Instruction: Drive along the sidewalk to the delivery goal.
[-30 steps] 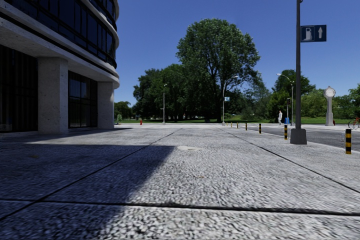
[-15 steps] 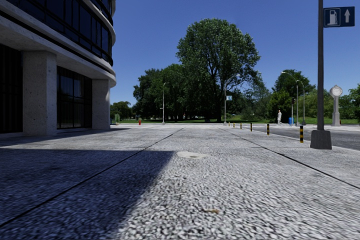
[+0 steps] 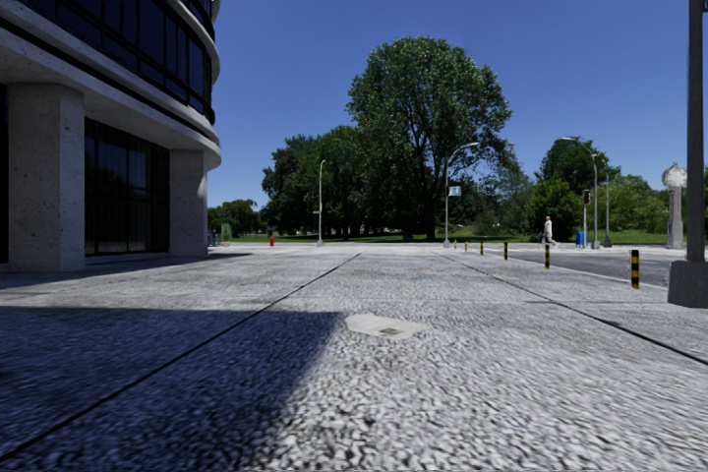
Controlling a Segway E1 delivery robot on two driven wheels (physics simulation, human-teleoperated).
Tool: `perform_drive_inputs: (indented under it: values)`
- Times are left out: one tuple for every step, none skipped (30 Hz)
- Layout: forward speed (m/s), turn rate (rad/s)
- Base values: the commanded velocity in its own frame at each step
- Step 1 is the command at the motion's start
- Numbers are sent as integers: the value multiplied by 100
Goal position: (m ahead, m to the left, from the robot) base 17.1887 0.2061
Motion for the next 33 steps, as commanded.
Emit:
perform_drive_inputs:
  values:
    - [199,0]
    - [199,0]
    - [199,0]
    - [199,0]
    - [199,0]
    - [199,0]
    - [199,0]
    - [199,0]
    - [199,0]
    - [199,0]
    - [199,0]
    - [199,0]
    - [199,0]
    - [199,0]
    - [199,0]
    - [199,0]
    - [199,0]
    - [199,0]
    - [199,0]
    - [199,0]
    - [199,0]
    - [199,0]
    - [199,0]
    - [199,0]
    - [199,0]
    - [199,0]
    - [199,0]
    - [199,0]
    - [199,0]
    - [199,0]
    - [199,0]
    - [199,0]
    - [199,0]
